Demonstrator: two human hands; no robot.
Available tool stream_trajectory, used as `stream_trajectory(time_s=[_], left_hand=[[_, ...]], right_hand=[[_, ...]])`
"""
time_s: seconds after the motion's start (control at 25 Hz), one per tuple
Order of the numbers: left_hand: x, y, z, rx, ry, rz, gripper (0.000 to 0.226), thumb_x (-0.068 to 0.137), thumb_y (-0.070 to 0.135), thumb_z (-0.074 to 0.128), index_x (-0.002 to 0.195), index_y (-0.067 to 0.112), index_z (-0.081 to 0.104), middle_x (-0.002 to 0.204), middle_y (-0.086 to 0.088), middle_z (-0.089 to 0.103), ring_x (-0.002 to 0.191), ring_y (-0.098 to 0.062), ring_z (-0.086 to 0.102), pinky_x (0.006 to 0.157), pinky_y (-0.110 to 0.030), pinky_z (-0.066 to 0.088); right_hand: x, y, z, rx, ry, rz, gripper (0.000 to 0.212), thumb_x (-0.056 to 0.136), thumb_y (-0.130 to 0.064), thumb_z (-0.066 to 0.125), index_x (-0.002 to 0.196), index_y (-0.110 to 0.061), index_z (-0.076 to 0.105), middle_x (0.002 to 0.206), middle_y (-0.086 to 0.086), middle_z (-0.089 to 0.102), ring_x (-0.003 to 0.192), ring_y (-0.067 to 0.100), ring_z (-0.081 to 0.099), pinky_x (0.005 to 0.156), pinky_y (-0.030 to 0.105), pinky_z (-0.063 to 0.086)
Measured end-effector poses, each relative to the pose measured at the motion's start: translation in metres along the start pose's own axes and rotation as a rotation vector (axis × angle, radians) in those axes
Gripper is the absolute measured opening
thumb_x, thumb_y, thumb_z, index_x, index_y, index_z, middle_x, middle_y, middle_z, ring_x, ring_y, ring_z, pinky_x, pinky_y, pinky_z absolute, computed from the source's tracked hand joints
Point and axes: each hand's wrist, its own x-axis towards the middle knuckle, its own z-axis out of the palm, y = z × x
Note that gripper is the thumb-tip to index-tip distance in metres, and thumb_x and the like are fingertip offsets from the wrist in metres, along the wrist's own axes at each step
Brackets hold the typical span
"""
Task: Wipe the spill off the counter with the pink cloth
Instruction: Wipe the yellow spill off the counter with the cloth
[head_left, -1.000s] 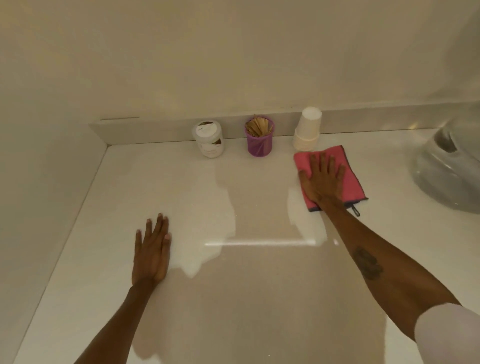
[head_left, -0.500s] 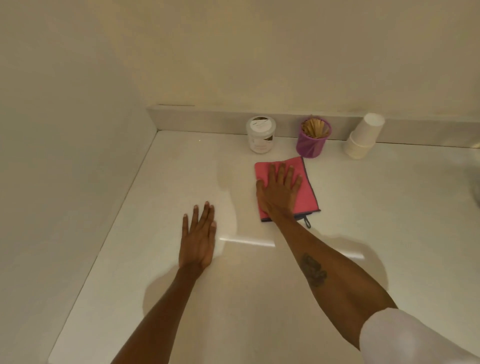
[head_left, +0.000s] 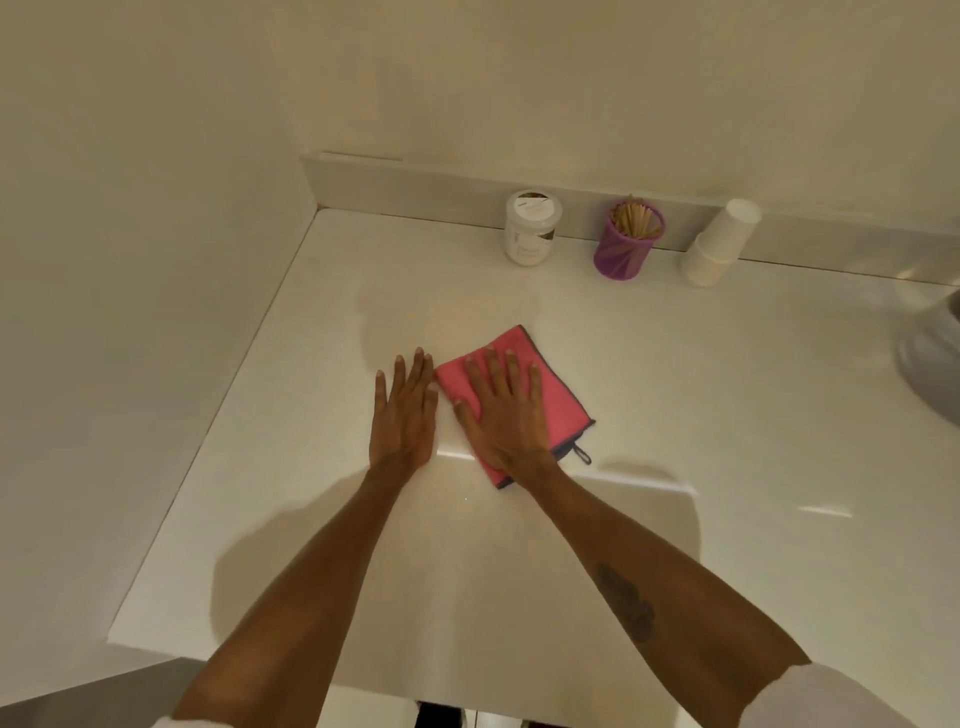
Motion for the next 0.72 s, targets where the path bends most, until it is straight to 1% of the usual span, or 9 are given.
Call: stream_trajectory(time_s=[0.08,0.24,0.32,0.44,0.48,0.52,0.6,0.64,0.72], left_hand=[[0.0,0.002,-0.004,-0.088,-0.025,-0.007,0.054,0.111,0.032,0.012,0.162,0.018,0.007,0.172,0.002,0.006,0.16,-0.018,-0.002,0.13,-0.042,-0.007],[-0.001,0.005,-0.013,-0.111,-0.067,-0.021,0.053,0.111,0.029,0.014,0.162,0.014,0.009,0.172,-0.001,0.008,0.16,-0.023,-0.002,0.129,-0.044,-0.008],[-0.003,0.009,-0.019,-0.155,-0.1,-0.03,0.053,0.112,0.028,0.015,0.162,0.014,0.011,0.172,-0.002,0.008,0.16,-0.025,-0.002,0.129,-0.046,-0.009],[-0.013,0.017,-0.026,-0.218,-0.143,-0.05,0.052,0.112,0.027,0.014,0.163,0.014,0.011,0.172,-0.003,0.006,0.16,-0.028,-0.004,0.128,-0.048,-0.009],[-0.018,0.019,-0.027,-0.222,-0.149,-0.039,0.052,0.112,0.025,0.014,0.163,0.013,0.01,0.172,-0.004,0.005,0.16,-0.029,-0.004,0.128,-0.048,-0.009],[-0.023,0.021,-0.027,-0.234,-0.159,-0.03,0.052,0.112,0.024,0.013,0.162,0.013,0.009,0.172,-0.005,0.004,0.16,-0.029,-0.005,0.128,-0.047,-0.009],[-0.032,0.025,-0.03,-0.313,-0.172,-0.05,0.052,0.112,0.026,0.013,0.163,0.014,0.01,0.172,-0.003,0.006,0.16,-0.025,-0.005,0.129,-0.044,-0.01],[-0.036,0.026,-0.031,-0.358,-0.172,-0.061,0.052,0.112,0.028,0.013,0.163,0.015,0.012,0.172,-0.002,0.008,0.16,-0.023,-0.004,0.129,-0.042,-0.01],[-0.044,0.028,-0.036,-0.445,-0.163,-0.066,0.053,0.112,0.031,0.015,0.162,0.016,0.019,0.171,0.0,0.014,0.16,-0.019,0.0,0.13,-0.039,-0.006]], right_hand=[[-0.03,-0.005,0.007,-0.005,0.008,-0.054,0.07,0.105,-0.064,0.018,0.165,-0.027,0.013,0.174,0.006,0.012,0.161,0.032,0.001,0.128,0.059,0.002],[-0.09,-0.017,0.022,-0.031,0.039,-0.174,0.073,0.104,-0.069,0.022,0.164,-0.028,0.02,0.172,0.006,0.021,0.16,0.034,0.01,0.127,0.061,0.008],[-0.112,-0.021,0.021,-0.005,0.038,-0.174,0.073,0.104,-0.07,0.025,0.164,-0.029,0.02,0.171,0.005,0.021,0.16,0.033,0.01,0.127,0.062,0.008],[-0.132,-0.025,0.011,0.039,0.002,-0.166,0.072,0.104,-0.065,0.029,0.164,-0.028,0.02,0.172,0.005,0.016,0.16,0.033,0.005,0.126,0.061,0.0],[-0.138,-0.029,0.008,0.061,0.02,-0.154,0.069,0.103,-0.059,0.036,0.163,-0.026,0.027,0.171,0.006,0.023,0.159,0.034,0.012,0.126,0.061,0.003],[-0.146,-0.035,0.006,0.086,0.072,-0.128,0.063,0.101,-0.051,0.047,0.157,-0.022,0.041,0.164,0.008,0.039,0.155,0.035,0.03,0.125,0.061,0.014],[-0.158,-0.048,0.008,0.116,0.195,-0.063,0.042,0.093,-0.034,0.066,0.13,-0.016,0.066,0.132,0.007,0.069,0.124,0.031,0.065,0.112,0.054,0.045],[-0.161,-0.055,0.009,0.135,0.223,-0.041,0.033,0.089,-0.027,0.071,0.119,-0.015,0.071,0.118,0.006,0.073,0.109,0.029,0.071,0.103,0.05,0.054],[-0.164,-0.064,0.006,0.156,0.175,-0.022,0.024,0.084,-0.018,0.079,0.107,-0.012,0.074,0.104,0.007,0.076,0.094,0.027,0.074,0.091,0.043,0.061]])
